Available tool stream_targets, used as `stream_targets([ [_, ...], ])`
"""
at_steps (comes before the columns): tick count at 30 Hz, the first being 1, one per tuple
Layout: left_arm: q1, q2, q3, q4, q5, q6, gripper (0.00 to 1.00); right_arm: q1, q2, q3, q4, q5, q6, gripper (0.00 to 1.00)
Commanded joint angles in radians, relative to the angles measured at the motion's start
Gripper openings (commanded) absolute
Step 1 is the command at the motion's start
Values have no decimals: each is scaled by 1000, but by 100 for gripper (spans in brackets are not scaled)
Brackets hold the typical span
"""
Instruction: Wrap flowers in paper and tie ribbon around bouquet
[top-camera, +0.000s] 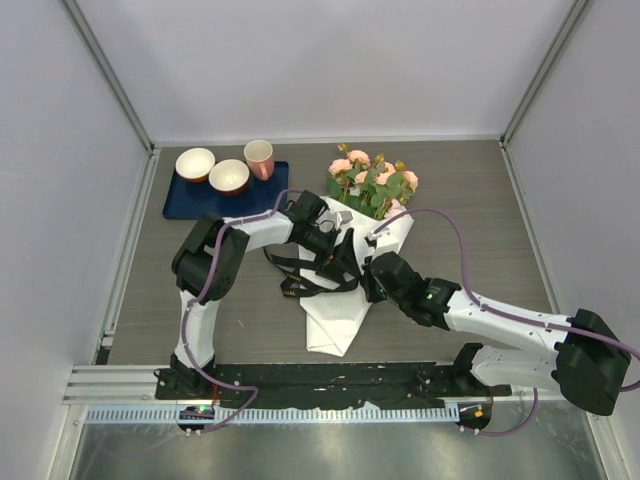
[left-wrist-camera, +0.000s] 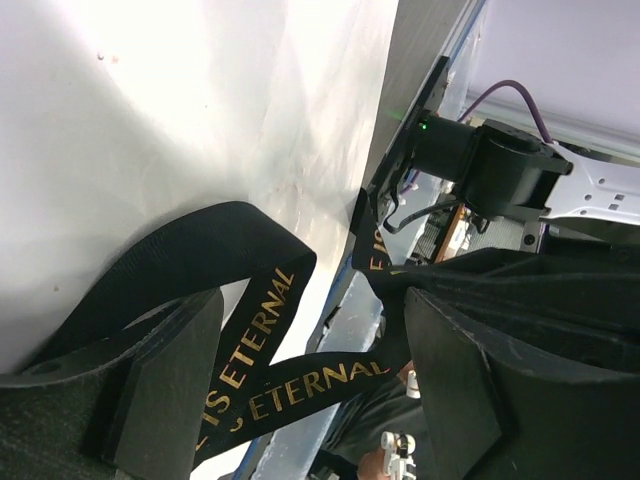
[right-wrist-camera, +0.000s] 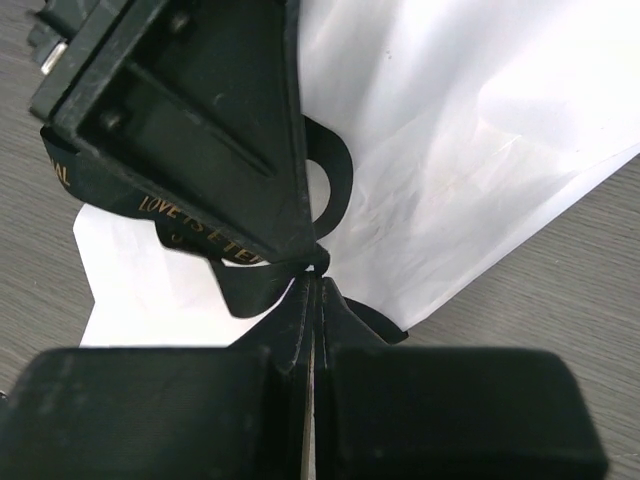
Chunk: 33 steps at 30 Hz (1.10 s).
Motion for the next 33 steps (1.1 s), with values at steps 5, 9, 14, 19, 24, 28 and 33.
stream_targets([
  [5,26,-89,-50,66,-5,-11,77,-57,-32,-17,32,-84,10,0],
  [9,35,-87,-67,152,25,-73,78,-57,-52,-46,50,-112,4,0],
  [14,27,-89,-66,157,38,-63,79,-58,-4,2,50,-126,-13,0],
  [19,10,-92,-59,108,41,-17,79,-124,34,43,63,-140,24,0],
  [24,-6,-81,-58,80,38,10,79,-179,80,100,69,-195,44,0],
  [28,-20,-84,-50,80,39,13,78,-202,131,134,73,-247,61,0],
  [33,-20,-67,-10,7,-16,45,62,-205,158,129,80,-277,81,0],
])
